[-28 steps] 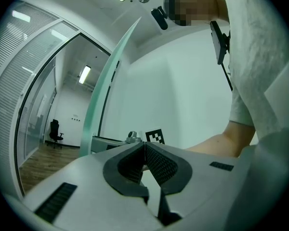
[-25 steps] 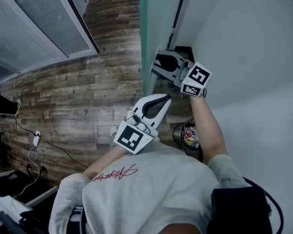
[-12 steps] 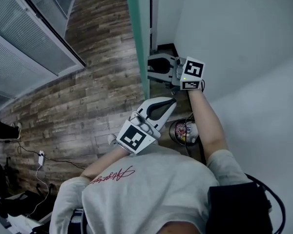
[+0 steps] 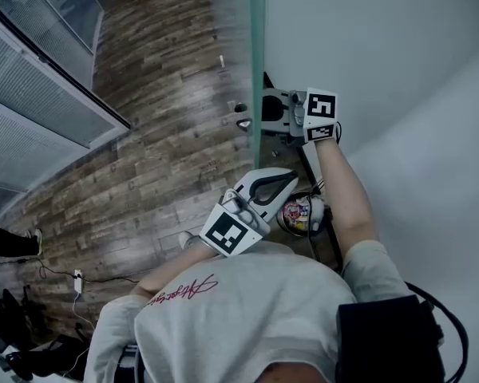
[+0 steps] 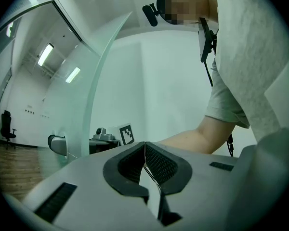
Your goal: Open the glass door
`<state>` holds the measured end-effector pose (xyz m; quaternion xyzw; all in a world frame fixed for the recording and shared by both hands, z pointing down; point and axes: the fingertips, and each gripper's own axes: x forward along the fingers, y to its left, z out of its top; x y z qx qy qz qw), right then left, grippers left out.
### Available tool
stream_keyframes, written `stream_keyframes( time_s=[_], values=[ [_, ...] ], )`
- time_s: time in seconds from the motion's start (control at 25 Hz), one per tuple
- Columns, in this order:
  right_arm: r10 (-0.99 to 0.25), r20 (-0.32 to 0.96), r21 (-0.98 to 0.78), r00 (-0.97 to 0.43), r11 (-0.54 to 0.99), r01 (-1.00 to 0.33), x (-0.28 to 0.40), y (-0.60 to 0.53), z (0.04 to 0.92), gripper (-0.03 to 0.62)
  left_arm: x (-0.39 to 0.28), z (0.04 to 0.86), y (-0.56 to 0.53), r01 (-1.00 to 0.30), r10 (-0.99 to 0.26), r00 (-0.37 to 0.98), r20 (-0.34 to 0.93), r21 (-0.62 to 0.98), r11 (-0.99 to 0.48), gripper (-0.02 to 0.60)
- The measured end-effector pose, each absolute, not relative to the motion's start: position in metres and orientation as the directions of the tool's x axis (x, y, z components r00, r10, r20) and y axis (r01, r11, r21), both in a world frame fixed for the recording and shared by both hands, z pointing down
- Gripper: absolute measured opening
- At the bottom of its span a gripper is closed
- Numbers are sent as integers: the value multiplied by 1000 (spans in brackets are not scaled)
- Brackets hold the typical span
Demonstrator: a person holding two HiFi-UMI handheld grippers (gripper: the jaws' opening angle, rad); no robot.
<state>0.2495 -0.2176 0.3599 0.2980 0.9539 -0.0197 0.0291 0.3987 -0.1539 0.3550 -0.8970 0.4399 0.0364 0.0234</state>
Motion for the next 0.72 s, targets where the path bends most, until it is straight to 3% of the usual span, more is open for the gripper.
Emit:
stream_keyframes(
  time_s=[0.28,0.72],
  values=[
    [570,-44,-25,-821,821,571,276,-236,360,130,429,350,-155,-724,-717,689,-102,-53,-688,17],
    [587,-64,-46,-807,806,590,321,-264,351,132,427,347,-166,-754,-751,655,-81,-4,-657,17]
  ],
)
